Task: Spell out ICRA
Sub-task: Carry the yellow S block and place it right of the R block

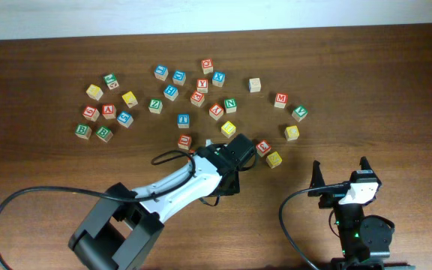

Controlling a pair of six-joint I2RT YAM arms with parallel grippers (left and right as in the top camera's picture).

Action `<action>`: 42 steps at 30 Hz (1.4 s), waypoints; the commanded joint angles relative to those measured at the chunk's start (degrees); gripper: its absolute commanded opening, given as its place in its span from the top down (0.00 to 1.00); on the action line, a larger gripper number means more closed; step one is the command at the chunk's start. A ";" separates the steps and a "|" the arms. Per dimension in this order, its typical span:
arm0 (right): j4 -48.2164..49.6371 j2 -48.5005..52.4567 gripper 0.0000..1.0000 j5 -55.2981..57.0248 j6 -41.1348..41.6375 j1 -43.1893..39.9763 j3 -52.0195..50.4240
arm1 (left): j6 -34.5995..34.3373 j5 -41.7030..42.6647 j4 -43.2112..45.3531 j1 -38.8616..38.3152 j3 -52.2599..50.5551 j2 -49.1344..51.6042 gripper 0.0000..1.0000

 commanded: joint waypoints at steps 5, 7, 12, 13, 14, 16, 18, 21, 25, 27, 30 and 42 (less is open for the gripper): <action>-0.31 -0.31 0.02 0.24 0.17 -0.37 -0.31 | -0.48 -0.52 -0.61 -0.28 -0.37 0.68 0.73; -0.31 -0.33 0.02 0.24 0.17 -0.37 -0.31 | 0.63 -0.50 -0.22 -0.28 -0.37 0.68 0.73; -0.31 -0.31 0.02 0.24 0.17 -0.37 -0.31 | 1.42 -0.48 -0.02 -0.26 -0.37 0.68 0.63; -0.31 -0.31 0.02 0.24 0.17 -0.37 -0.31 | 1.42 -0.48 -0.04 -0.22 -0.37 0.68 0.62; -0.31 -0.33 0.02 0.24 0.17 -0.37 -0.31 | 1.42 -0.48 -0.04 -0.22 -0.37 0.68 0.63; -0.31 -0.33 0.02 0.24 0.17 -0.37 -0.31 | 1.42 -0.46 -0.04 -0.22 -0.37 0.68 0.63; -0.31 -0.33 0.02 0.24 0.17 -0.37 -0.31 | 1.40 -0.46 -0.04 -0.22 -0.35 0.68 0.63; -0.31 -0.33 0.02 0.24 0.17 -0.37 -0.31 | 1.40 -0.50 0.00 -0.22 0.33 0.68 0.62; -0.31 -0.33 0.02 0.24 0.17 -0.37 -0.31 | 1.40 -1.77 0.22 -0.11 2.03 0.68 0.62; -0.31 -0.33 0.02 0.24 0.17 -0.37 -0.31 | 1.40 -2.01 0.20 0.33 2.45 0.68 0.62; -0.31 -0.33 0.02 0.24 0.17 -0.37 -0.31 | 1.40 -1.99 0.20 2.23 2.60 0.68 0.62; -0.31 -0.33 0.02 0.24 0.17 -0.37 -0.31 | 6.38 -6.58 -9.81 5.01 15.63 0.66 0.62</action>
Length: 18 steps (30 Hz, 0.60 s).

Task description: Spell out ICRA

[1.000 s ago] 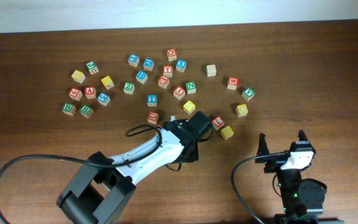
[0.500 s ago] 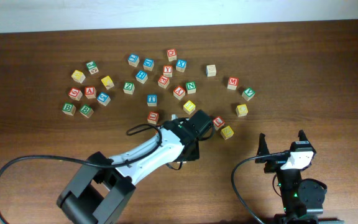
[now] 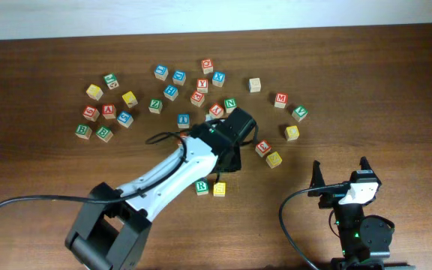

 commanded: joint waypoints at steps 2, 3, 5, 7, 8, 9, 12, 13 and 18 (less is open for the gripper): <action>-0.33 -0.33 0.02 0.24 0.22 -0.37 -0.31 | 1.73 -4.31 -5.64 3.17 3.50 0.61 0.62; -0.33 -0.31 0.02 0.24 0.22 -0.37 -0.31 | 1.73 -2.99 -6.43 4.02 3.19 0.61 0.64; -0.33 -0.33 0.02 0.24 0.22 -0.37 -0.31 | 1.73 -1.25 -6.71 4.85 1.16 0.61 0.75; -0.33 -0.33 0.02 0.24 0.22 -0.37 -0.31 | 1.70 -1.77 -6.32 4.85 -0.17 0.61 0.80; -0.33 -0.33 0.02 0.24 0.22 -0.37 -0.31 | 1.68 -2.29 -5.92 4.85 -0.79 0.61 0.85; -0.33 -0.33 0.02 0.24 0.22 -0.37 -0.31 | 1.68 -2.34 -4.20 5.05 -2.29 0.61 0.92; -0.33 -0.33 0.02 0.24 0.22 -0.37 -0.31 | 1.27 -1.55 -2.49 5.49 -4.81 0.61 0.96; -0.33 -0.33 0.02 0.24 0.22 -0.37 -0.31 | 1.25 -1.20 -2.32 5.51 -5.51 0.61 0.99; -0.33 -0.33 0.02 0.24 0.22 -0.37 -0.31 | 1.25 1.70 1.95 5.49 -9.55 0.61 0.99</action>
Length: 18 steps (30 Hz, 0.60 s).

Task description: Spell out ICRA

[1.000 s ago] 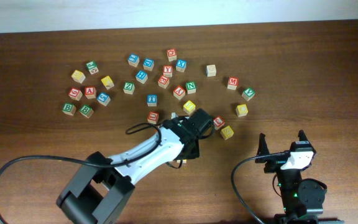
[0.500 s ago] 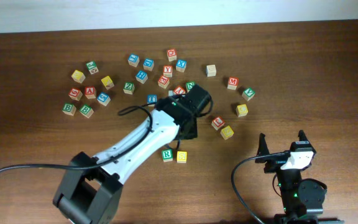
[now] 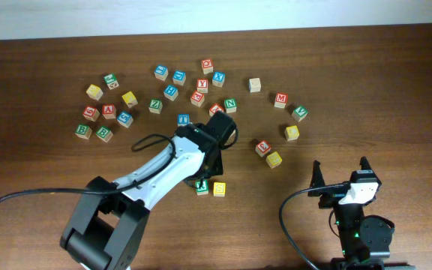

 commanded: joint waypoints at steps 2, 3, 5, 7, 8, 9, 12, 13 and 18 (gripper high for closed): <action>-0.33 -0.33 0.02 0.24 0.20 -0.37 -0.31 | -0.50 1.46 2.69 0.35 -3.74 0.61 0.99; -0.33 -0.33 0.02 0.24 0.20 -0.37 -0.31 | -0.50 1.44 2.91 0.35 -4.00 0.61 0.99; -0.33 -0.31 0.02 0.24 0.20 -0.37 -0.31 | -0.50 1.53 3.56 0.35 -4.02 0.61 0.99; -0.33 -0.31 0.02 0.24 0.20 -0.37 -0.31 | -0.48 2.84 4.09 0.35 -4.02 0.61 0.99; -0.33 -0.33 0.02 0.24 0.20 -0.37 -0.31 | -0.48 3.54 4.13 0.35 -4.02 0.61 0.99; -0.33 -0.33 0.02 0.24 0.20 -0.37 -0.31 | -0.46 3.63 4.11 0.35 -4.02 0.61 0.99; -0.33 -0.33 0.02 0.24 0.20 -0.37 -0.31 | -0.02 3.67 4.09 0.35 -4.02 0.61 0.99; -0.33 -0.33 0.02 0.24 0.20 -0.37 -0.31 | 0.00 3.61 4.13 0.35 -4.00 0.61 0.99; -0.33 -0.33 0.02 0.24 0.20 -0.37 -0.31 | 2.75 3.43 0.37 2.86 1.11 -0.33 1.00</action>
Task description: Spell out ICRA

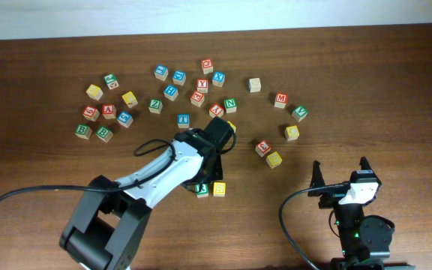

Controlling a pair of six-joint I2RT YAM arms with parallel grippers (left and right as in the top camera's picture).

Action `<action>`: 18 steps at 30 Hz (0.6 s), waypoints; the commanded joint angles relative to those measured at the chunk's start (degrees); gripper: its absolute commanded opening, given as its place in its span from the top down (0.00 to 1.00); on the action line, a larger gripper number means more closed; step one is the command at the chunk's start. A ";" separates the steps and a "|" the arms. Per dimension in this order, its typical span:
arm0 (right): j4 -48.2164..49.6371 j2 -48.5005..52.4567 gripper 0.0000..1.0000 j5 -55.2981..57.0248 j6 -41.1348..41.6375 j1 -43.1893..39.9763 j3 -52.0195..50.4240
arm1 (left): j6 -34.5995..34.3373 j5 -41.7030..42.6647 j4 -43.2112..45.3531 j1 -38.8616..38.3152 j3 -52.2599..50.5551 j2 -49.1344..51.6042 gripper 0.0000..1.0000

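A green R block (201, 190) and a yellow block (219, 188) sit side by side on the near middle of the table, with the left arm partly over the R. My left gripper (220, 132) hangs over the near edge of the block cluster. It is just short of a red block (216, 110) and beside a half-hidden yellow block (232, 126). Its fingers are hidden under its own body. A red A block (109, 111) lies far left. My right gripper (340, 171) rests open at the near right with nothing in it.
Several lettered blocks lie scattered in an arc across the far half, from a green B (83, 131) on the left to a green block (299, 112) on the right. A red block (262, 148) and a yellow block (274, 159) lie closest to the right arm.
My left gripper has drawn back slightly toward the near side. This uncovers the red block and part of the yellow block beside it. The right arm and the blocks have not moved.
At first my left arm lay over the near middle of the table, its gripper by the cluster's near edge. Then the gripper was farther out, and the green R and a yellow block showed side by side. It then stood further left, and now slightly nearer.
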 commanded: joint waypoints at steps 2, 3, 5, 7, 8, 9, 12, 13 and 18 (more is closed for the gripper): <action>-0.33 -0.31 0.02 0.26 0.22 -0.37 -0.31 | 1.46 0.63 -5.84 4.07 5.90 -1.68 1.00; -0.33 -0.33 0.02 0.26 0.22 -0.37 -0.31 | 1.49 1.44 -8.50 4.42 5.92 -2.32 0.96; -0.33 -0.33 0.02 0.26 0.22 -0.37 -0.31 | 1.49 3.30 -11.17 4.28 5.14 -2.27 0.93; -0.33 -0.33 0.02 0.26 0.22 -0.37 -0.31 | 1.49 4.61 -11.78 3.82 2.38 -2.27 0.90; -0.33 -0.33 0.02 0.26 0.22 -0.37 -0.31 | 1.49 4.61 -11.54 3.78 1.22 -2.27 0.91; -0.33 -0.33 0.02 0.26 0.22 -0.37 -0.31 | 1.46 4.61 -11.06 3.78 0.20 -2.27 0.92; -0.33 -0.33 0.02 0.26 0.22 -0.37 -0.31 | 1.49 4.59 -10.49 3.80 -2.14 -2.25 0.96; -0.33 -0.33 0.02 0.26 0.22 -0.37 -0.31 | 1.49 4.26 -10.51 3.78 -2.49 -2.25 0.96; -0.33 -0.33 0.02 0.26 0.22 -0.37 -0.31 | 1.49 4.46 -8.90 3.89 -2.95 -2.25 0.94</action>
